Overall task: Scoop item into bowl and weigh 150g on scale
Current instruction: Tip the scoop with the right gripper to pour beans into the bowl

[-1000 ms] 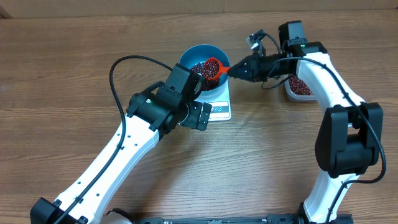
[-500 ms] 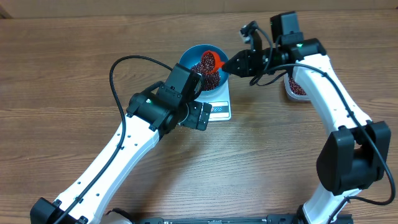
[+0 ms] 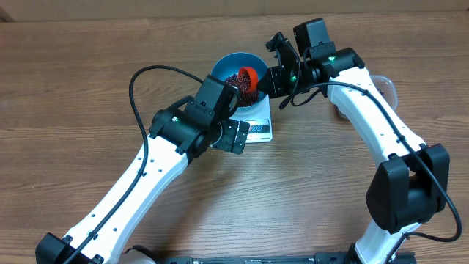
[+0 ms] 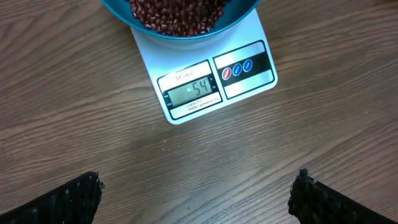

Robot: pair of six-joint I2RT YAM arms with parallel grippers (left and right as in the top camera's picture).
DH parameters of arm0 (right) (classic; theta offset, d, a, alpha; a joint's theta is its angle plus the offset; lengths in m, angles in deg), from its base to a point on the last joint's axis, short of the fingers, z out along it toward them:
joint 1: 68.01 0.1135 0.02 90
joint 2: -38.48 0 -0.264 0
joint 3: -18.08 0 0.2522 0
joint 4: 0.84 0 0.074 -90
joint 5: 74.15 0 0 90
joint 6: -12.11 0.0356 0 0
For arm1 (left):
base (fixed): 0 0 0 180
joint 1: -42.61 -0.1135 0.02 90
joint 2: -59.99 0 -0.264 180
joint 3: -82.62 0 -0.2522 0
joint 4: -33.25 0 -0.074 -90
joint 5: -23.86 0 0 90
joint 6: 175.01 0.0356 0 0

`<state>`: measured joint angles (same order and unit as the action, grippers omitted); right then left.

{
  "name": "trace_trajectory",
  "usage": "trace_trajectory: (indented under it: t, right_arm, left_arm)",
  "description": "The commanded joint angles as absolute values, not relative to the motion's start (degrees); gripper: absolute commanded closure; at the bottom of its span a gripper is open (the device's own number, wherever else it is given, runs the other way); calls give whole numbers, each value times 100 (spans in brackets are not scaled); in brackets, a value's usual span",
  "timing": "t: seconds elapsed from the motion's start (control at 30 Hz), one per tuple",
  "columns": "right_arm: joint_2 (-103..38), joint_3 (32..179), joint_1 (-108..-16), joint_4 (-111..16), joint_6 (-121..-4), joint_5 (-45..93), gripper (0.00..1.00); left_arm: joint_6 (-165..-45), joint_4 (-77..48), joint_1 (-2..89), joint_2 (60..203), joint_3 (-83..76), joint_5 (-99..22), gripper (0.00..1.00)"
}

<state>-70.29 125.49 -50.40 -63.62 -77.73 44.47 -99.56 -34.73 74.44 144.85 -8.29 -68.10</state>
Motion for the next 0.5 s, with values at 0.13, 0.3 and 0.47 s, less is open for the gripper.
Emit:
trace_trajectory:
  t: [0.13, 0.3, 0.47]
  right_arm:
    - [-6745, 12750, -5034, -6333, -8061, 4285, 97]
    - [-6662, 12756, -5005, -6331, -8146, 4283, 97]
    - [-6566, 12761, -4994, -6336, -8341, 4285, 96]
  left_arm:
    - [-9873, -3464, 7440, 14437, -864, -6867, 1]
    - [-9873, -3464, 7440, 14437, -864, -6867, 1]
    - [-9873, -3464, 7440, 14437, -864, -6867, 1]
